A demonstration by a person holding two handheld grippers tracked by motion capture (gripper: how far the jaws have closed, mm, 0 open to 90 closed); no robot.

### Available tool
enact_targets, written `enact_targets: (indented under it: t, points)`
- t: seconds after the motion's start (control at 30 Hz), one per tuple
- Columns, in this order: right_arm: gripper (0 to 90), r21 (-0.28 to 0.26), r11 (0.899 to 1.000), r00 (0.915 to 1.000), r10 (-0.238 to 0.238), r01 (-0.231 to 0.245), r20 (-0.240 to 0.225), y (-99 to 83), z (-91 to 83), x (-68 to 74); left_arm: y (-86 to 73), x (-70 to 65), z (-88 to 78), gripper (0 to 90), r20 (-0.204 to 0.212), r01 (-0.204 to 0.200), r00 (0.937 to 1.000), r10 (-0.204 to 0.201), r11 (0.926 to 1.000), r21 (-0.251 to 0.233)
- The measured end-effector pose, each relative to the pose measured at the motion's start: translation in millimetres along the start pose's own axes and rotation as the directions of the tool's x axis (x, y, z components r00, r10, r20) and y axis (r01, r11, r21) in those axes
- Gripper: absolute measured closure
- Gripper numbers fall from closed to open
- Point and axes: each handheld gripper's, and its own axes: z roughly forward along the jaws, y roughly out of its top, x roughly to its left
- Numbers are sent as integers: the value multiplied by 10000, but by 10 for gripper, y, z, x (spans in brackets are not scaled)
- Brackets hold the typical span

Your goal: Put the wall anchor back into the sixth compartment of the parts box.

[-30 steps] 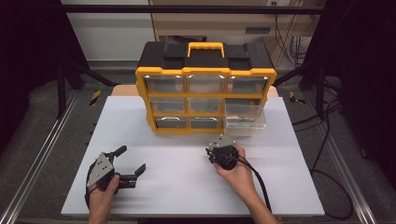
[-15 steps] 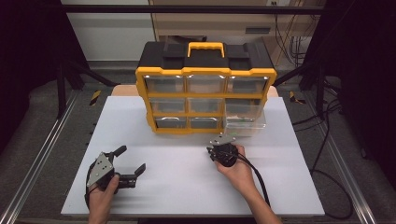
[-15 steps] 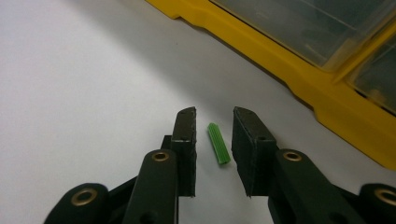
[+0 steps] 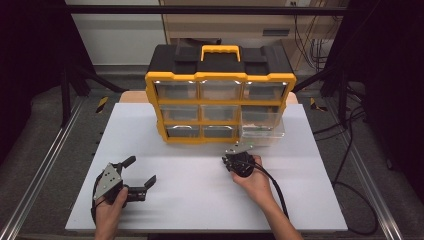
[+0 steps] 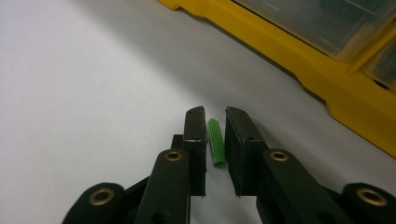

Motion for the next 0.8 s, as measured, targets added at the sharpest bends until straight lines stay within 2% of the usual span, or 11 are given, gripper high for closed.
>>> enact_targets:
  t: [0.13,0.37,0.53,0.63,0.73,0.8]
  points:
    - [840,-21,9999,9999,-147,147,-83,-2,2,13,1,-1,-2,10,4,0,10000,0,10000,-16]
    - [844,-17,9995,9994,-304,303,-139,-2,-1,18,1,0,-1,10,7,-6,10000,6,10000,-11]
    - [846,-73,9982,9983,-590,590,4,2,-25,40,1,3,-3,10,-7,0,10000,0,10000,-22]
    - [846,-331,9958,9963,-856,859,97,23,-86,88,1,1,0,10,2,-11,10000,11,10000,-12]
    - [849,-644,9890,9910,-1324,1334,193,72,-202,175,0,2,1,10,1,-6,10000,6,10000,-8]
    - [850,-884,9851,9890,-1465,1477,198,98,-290,222,0,2,2,10,-1,-2,10000,2,10000,-5]
